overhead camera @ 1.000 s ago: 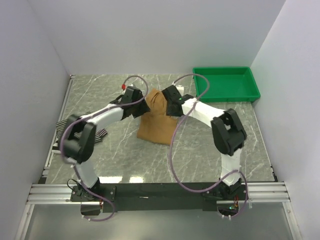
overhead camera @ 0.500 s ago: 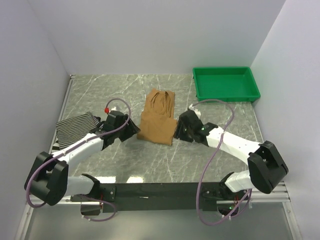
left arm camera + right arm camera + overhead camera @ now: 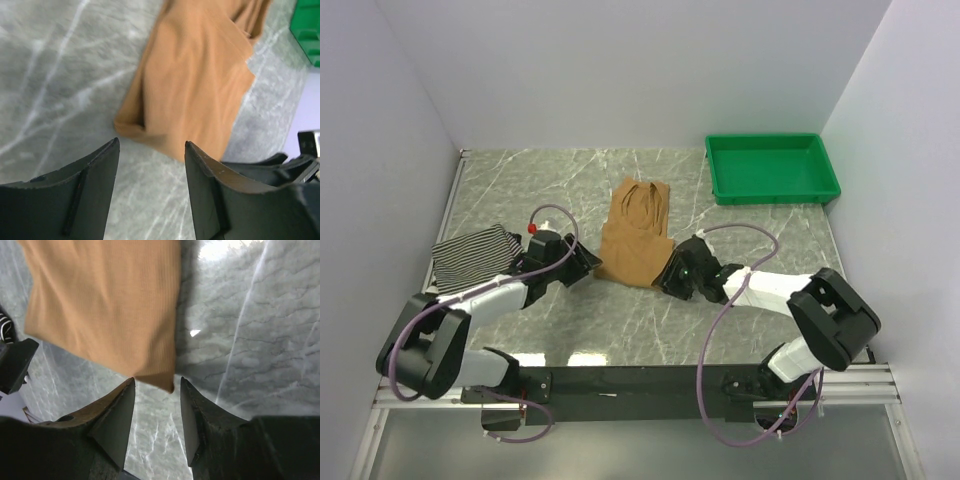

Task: Fold and stack the tank tops
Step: Fold the tank top

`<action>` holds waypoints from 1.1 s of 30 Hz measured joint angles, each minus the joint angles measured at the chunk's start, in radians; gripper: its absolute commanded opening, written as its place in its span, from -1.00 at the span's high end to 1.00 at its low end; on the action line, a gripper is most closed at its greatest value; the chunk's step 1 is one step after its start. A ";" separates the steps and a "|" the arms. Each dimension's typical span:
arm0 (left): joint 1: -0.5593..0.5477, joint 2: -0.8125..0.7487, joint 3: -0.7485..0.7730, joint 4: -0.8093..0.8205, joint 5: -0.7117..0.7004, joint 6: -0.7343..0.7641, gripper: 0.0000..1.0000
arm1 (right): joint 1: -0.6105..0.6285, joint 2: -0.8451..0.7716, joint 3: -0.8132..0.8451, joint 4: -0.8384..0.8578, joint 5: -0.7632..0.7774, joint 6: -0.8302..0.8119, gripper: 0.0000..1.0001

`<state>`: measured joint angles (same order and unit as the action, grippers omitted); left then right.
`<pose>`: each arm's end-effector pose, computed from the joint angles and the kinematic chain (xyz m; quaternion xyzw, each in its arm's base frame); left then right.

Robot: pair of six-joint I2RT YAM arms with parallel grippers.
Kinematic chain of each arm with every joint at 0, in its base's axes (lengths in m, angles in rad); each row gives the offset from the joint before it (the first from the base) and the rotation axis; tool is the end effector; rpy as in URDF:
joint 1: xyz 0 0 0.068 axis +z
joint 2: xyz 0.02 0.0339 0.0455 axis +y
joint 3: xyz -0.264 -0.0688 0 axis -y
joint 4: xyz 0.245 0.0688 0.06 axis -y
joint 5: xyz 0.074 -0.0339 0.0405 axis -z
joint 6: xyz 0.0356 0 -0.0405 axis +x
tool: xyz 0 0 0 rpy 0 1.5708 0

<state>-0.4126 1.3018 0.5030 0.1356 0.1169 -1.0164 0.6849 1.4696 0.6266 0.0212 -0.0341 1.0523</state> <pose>0.2273 -0.1040 0.1670 -0.2423 0.8643 -0.3264 0.2962 0.2128 0.1754 0.1529 0.1639 0.9160 0.2895 0.2241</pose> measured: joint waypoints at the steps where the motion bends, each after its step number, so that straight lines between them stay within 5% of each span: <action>1: 0.006 0.015 0.000 0.011 0.002 0.000 -0.19 | 0.000 0.011 -0.008 0.019 -0.005 0.010 0.04; 20: 0.014 0.150 0.000 0.071 -0.010 -0.022 0.07 | 0.000 0.045 -0.040 0.106 0.009 0.073 0.16; 24: -0.001 0.184 0.016 0.096 -0.021 -0.022 0.15 | 0.000 0.046 -0.040 0.100 0.023 0.061 0.31; 29: -0.027 0.211 0.026 0.118 -0.047 -0.027 0.44 | 0.000 0.053 -0.034 0.088 0.034 0.036 0.49; 33: -0.059 0.225 0.030 0.114 -0.075 -0.029 0.94 | 0.003 0.062 -0.011 0.055 0.046 0.001 0.75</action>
<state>-0.4713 1.5272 0.5327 0.2501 0.0418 -1.0454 0.6876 1.5314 0.6151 0.0761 0.0120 1.0531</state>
